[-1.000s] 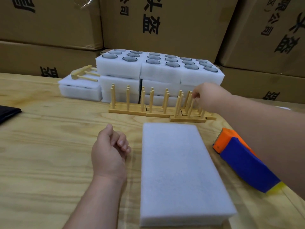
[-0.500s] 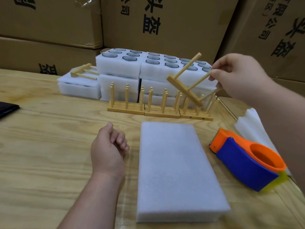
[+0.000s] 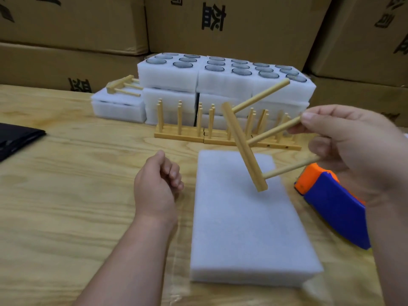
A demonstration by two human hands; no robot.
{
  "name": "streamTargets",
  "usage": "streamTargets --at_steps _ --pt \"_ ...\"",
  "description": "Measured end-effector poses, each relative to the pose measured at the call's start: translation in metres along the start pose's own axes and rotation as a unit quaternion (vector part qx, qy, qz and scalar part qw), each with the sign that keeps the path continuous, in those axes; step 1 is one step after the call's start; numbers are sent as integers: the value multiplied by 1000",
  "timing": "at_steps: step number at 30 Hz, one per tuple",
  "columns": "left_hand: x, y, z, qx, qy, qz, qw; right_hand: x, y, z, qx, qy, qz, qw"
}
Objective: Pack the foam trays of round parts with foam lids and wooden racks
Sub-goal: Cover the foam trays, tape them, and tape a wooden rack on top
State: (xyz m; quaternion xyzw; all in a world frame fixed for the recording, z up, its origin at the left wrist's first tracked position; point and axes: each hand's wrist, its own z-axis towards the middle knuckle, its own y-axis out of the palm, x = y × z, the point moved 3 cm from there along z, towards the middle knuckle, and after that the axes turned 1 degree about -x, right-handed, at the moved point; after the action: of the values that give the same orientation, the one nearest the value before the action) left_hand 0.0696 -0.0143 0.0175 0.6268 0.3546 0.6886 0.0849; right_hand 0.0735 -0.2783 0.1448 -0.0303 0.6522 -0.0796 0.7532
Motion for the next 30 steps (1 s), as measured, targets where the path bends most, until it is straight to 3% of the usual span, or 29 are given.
streamTargets --at_steps 7,11,18,25,30 --pt "-2 7 -7 -41 58 157 985 11 12 0 -28 65 45 996" --pt "-6 13 -13 -69 52 181 980 20 18 3 -52 104 49 992" --pt "-8 12 -15 -65 29 209 975 35 18 3 -91 119 -131 980" --pt "-12 9 -13 -78 38 236 968 36 14 1 -93 28 -309 946" --pt "-10 12 -13 -93 74 245 962 36 32 -6 -170 -12 -351 921"
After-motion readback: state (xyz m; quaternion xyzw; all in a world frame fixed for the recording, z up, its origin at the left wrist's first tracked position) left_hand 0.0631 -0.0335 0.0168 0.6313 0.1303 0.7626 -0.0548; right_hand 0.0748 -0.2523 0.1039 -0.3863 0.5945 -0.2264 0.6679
